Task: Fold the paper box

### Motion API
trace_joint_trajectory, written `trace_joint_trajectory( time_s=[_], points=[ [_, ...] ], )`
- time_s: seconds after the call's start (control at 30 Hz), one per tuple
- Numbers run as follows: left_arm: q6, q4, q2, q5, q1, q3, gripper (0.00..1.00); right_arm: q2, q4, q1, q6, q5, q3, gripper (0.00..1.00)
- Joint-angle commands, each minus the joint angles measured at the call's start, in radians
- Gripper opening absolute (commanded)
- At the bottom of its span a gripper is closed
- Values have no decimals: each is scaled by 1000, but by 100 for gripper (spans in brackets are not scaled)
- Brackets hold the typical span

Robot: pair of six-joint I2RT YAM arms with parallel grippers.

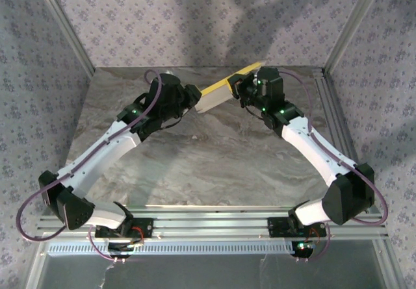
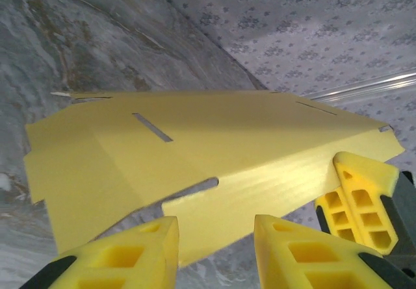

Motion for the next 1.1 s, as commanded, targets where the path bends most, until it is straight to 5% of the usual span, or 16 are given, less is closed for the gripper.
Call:
trace_joint_trajectory(
  time_s=[0.0,0.4,1.07],
  points=[
    [51,-83,-48,-82,-23,68,35,-22,25,2,-22,9,-8,0],
    [158,-87,35,-67,-39,136,39,-11,36,1,-11,5,-13,0],
    [76,32,89,24,-40,71,40,-13,97,-6,58,-26,-47,0]
  ],
)
